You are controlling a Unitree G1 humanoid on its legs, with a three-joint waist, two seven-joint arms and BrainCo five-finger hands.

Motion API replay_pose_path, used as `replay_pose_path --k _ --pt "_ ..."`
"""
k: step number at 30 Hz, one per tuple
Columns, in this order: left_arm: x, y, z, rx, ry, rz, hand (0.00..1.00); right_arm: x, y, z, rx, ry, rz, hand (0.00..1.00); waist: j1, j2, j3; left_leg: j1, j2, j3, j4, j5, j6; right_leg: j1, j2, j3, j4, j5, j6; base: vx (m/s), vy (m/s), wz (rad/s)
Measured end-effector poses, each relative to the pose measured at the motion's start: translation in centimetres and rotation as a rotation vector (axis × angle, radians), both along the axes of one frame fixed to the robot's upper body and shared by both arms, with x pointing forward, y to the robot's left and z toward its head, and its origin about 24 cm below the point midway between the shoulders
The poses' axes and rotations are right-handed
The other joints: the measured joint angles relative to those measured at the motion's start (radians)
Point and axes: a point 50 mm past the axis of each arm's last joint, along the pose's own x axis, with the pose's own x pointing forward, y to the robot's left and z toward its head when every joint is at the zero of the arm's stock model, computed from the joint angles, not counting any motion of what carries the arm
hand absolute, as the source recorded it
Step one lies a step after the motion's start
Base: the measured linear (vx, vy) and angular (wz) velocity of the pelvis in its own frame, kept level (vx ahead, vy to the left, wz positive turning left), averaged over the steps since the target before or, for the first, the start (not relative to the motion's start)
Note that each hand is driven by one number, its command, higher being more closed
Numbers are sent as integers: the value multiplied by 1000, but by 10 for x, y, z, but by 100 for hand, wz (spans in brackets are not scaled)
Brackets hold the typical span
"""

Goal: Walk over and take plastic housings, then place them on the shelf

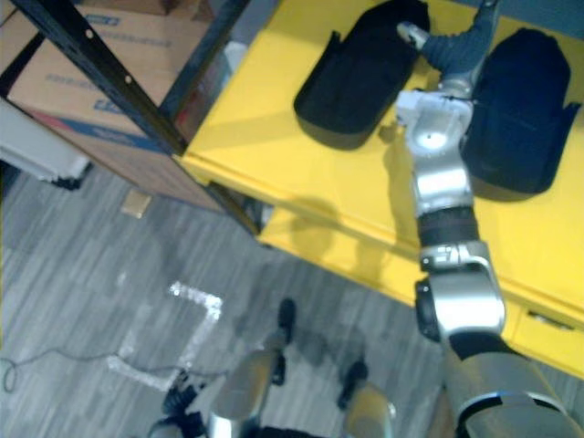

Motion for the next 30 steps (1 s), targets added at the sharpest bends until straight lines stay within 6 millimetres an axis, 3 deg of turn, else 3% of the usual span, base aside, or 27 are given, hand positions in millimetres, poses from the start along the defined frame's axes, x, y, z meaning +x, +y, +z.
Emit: replay_pose_path --k 8,12,19,30 --pt "1 -4 0 -17 -4 -18 0 15 -4 -16 -43 214 83 0 4 17 7 -29 11 3 73 -26 -9 -32 -3 14 64 -40 -15 -7 -57 -3" --pt "1 -7 -1 -22 -3 -38 0 15 -9 -8 -60 223 110 0 5 30 11 -29 16 7 76 -25 -11 -39 -1 20 78 -45 -18 -5 -25 -5" --pt "5 -8 3 -34 -32 -52 0 16 -10 0 -103 234 142 0 5 31 11 -28 18 7 77 -24 -13 -40 -1 20 85 -47 -19 0 0 0" --pt "4 -10 2 -57 -31 -42 0 18 -6 -2 -123 255 169 0 22 51 9 -26 17 -7 84 -22 -15 -29 -2 6 92 -51 -18 -1 1 2"
